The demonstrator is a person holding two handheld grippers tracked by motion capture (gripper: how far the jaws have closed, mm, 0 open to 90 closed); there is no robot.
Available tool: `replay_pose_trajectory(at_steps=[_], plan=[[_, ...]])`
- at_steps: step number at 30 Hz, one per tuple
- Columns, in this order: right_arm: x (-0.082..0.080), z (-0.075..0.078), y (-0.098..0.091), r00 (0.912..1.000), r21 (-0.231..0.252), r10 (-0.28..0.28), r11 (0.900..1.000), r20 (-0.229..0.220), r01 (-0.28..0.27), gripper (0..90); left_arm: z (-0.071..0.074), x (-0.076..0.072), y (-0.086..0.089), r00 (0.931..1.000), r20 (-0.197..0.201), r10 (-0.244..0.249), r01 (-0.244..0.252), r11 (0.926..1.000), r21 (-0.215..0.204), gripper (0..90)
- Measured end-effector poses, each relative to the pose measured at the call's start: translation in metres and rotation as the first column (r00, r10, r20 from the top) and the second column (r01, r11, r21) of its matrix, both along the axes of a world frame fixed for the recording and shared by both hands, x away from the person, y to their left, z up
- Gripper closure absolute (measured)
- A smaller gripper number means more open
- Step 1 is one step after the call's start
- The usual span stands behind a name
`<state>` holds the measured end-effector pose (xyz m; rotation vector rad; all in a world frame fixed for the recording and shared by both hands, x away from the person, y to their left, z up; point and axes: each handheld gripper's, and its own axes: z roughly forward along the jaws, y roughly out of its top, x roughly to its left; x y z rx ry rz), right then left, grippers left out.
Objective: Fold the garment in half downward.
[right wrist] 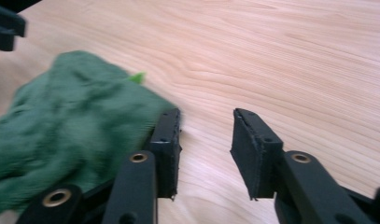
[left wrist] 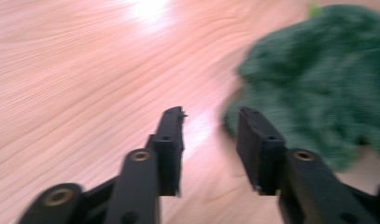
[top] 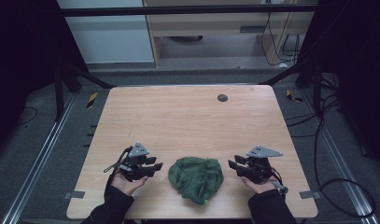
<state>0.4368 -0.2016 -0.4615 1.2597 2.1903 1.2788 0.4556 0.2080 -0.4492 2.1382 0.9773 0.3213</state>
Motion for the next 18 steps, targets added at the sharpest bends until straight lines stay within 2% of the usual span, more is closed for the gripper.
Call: replay_pose_trajectory(at_steps=[3,6,9,14,18], plan=[[0.003,-0.002,-0.012,0.9987,-0.006,-0.05,0.9987,-0.001,0.05,56.5,-0.004,0.003,0.01,0.9994,0.012,0.034,-0.034,0.9992,0.019,51.9],[0.005,-0.004,-0.022,0.9964,-0.018,-0.085,0.9963,-0.006,0.084,54.4,-0.006,0.004,0.019,0.9975,0.02,0.067,-0.068,0.9977,0.01,44.7],[0.006,-0.006,-0.028,0.994,-0.038,-0.109,0.9934,-0.011,0.108,52.3,-0.007,0.005,0.027,0.9956,0.043,0.084,-0.085,0.9962,0.021,40.7],[0.008,-0.01,-0.036,0.9897,-0.071,-0.143,0.9872,-0.005,0.142,45.4,-0.009,0.006,0.041,0.9918,0.044,0.12,-0.121,0.9921,0.031,36.0],[0.009,-0.013,-0.045,0.9845,-0.099,-0.175,0.9799,-0.01,0.173,41.2,-0.01,0.005,0.057,0.9856,0.058,0.159,-0.161,0.9868,0.021,34.6]])
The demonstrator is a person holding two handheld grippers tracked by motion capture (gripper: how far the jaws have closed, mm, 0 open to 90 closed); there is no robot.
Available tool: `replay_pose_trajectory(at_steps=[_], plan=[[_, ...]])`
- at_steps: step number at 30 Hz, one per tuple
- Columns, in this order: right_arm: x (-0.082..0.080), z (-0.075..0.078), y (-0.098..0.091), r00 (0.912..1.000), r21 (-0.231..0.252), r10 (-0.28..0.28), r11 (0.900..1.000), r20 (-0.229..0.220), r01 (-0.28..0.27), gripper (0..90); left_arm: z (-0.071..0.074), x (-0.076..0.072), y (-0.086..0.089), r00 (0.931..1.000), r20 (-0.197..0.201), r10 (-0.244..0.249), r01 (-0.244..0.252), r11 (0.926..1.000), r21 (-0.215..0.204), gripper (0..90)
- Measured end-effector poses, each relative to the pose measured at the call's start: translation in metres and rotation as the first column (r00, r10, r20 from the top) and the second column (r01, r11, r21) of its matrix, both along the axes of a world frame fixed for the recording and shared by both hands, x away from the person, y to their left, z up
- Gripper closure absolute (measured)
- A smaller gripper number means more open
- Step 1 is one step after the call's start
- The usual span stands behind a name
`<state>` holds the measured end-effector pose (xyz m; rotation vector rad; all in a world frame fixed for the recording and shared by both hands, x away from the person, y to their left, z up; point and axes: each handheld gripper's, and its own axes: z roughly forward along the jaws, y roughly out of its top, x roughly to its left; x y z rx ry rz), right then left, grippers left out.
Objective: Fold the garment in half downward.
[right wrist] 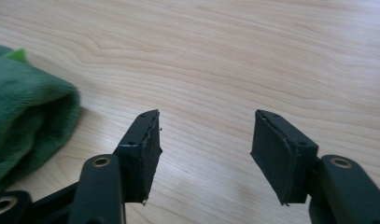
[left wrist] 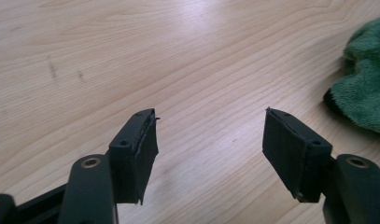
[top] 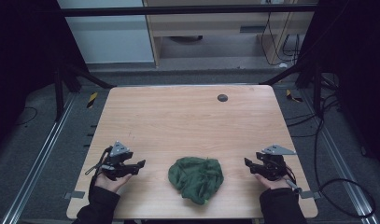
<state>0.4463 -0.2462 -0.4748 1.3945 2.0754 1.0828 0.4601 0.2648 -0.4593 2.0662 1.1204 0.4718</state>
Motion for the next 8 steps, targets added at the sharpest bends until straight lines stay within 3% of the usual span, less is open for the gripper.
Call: replay_pose_trajectory(at_steps=[8], plan=[[0.001,-0.003,-0.007,0.9994,0.0,-0.034,0.9994,-0.012,0.034,35.8,-0.002,0.0,0.023,0.9978,0.009,0.066,-0.066,0.9978,0.001,31.8]])
